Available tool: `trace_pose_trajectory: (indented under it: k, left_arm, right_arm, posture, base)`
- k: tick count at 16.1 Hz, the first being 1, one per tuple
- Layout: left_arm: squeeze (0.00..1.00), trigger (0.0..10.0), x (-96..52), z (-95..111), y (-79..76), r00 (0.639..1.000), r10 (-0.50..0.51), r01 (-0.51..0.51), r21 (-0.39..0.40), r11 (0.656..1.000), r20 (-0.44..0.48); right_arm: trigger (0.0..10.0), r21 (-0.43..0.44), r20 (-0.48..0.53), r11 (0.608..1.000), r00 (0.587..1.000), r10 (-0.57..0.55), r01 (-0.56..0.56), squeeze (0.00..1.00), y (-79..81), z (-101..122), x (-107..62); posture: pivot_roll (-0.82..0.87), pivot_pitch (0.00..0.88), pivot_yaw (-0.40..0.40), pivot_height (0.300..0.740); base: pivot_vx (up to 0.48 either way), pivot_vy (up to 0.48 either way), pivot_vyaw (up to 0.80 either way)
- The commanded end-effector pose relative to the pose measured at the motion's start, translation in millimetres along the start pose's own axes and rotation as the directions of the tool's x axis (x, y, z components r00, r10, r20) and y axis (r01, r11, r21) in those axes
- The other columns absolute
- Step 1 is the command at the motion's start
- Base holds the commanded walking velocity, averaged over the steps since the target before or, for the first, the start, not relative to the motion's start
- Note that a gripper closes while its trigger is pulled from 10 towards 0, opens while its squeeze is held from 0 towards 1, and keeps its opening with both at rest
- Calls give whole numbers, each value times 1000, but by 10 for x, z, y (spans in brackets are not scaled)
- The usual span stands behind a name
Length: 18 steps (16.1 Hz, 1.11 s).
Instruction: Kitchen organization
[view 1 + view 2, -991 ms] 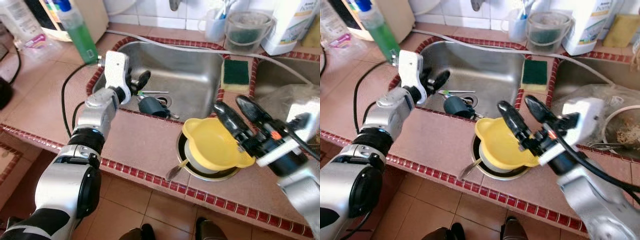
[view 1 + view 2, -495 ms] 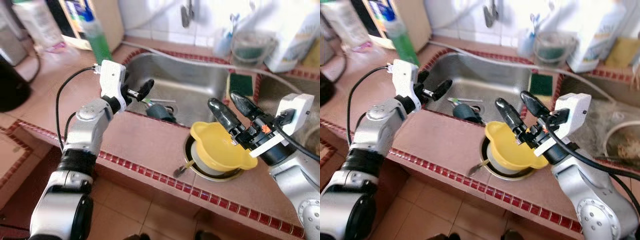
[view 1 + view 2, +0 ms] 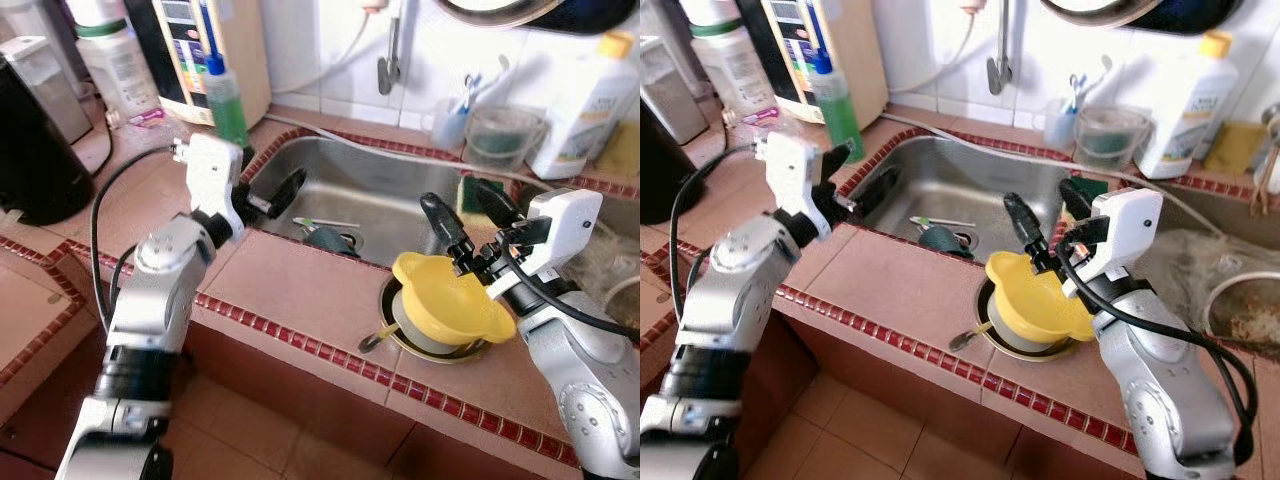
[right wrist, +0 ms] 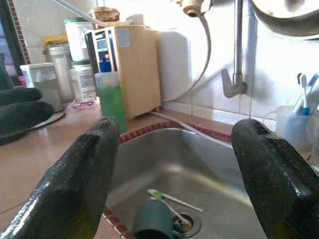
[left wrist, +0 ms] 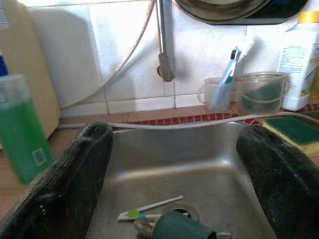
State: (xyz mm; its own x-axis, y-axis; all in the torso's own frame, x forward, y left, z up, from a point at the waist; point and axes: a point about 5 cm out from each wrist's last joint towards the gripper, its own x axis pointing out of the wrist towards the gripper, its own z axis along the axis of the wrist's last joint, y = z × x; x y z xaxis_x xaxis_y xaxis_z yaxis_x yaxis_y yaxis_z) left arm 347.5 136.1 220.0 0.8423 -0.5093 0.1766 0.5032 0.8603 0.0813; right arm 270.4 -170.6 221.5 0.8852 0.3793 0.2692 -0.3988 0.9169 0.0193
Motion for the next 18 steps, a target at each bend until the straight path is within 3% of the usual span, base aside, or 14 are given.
trace_pose_trajectory:
  k: [1, 6, 12, 16, 18]
  left_arm:
    - [0, 10000, -43, 14, -25, 1000, 3, -3, 12, 1000, -1]
    - [0, 10000, -185, -33, -127, 1000, 1, -1, -11, 1000, 2]
    - [0, 10000, -210, -145, -320, 1000, -1, 1, -70, 998, -8]
    - [0, 10000, -223, -158, -297, 1000, 8, -9, -78, 997, -14]
    - [0, 10000, -230, -161, -301, 1000, 15, -16, -88, 996, -16]
  right_arm:
    - [10000, -11, 14, 1000, 1000, -3, 4, 0, 2, 1, 14]
    - [10000, -34, -3, 999, 999, -40, 40, 0, -69, -108, -66]
    - [10000, -16, -17, 997, 997, -81, 81, 0, -17, -223, -41]
    - [10000, -29, -25, 995, 995, -98, 97, 0, -66, -237, -27]
    - [10000, -24, -34, 993, 993, -115, 115, 0, -94, -244, -16]
  posture:
    - [-238, 32, 61, 740]
    - [-237, 20, 56, 740]
    - [-236, 7, 53, 740]
    - [-233, 1, 51, 740]
    - [-233, 0, 51, 740]
  base:
    - [0, 0, 0]
    - [0, 0, 0]
    - [0, 0, 0]
    - [0, 0, 0]
    - [0, 0, -744]
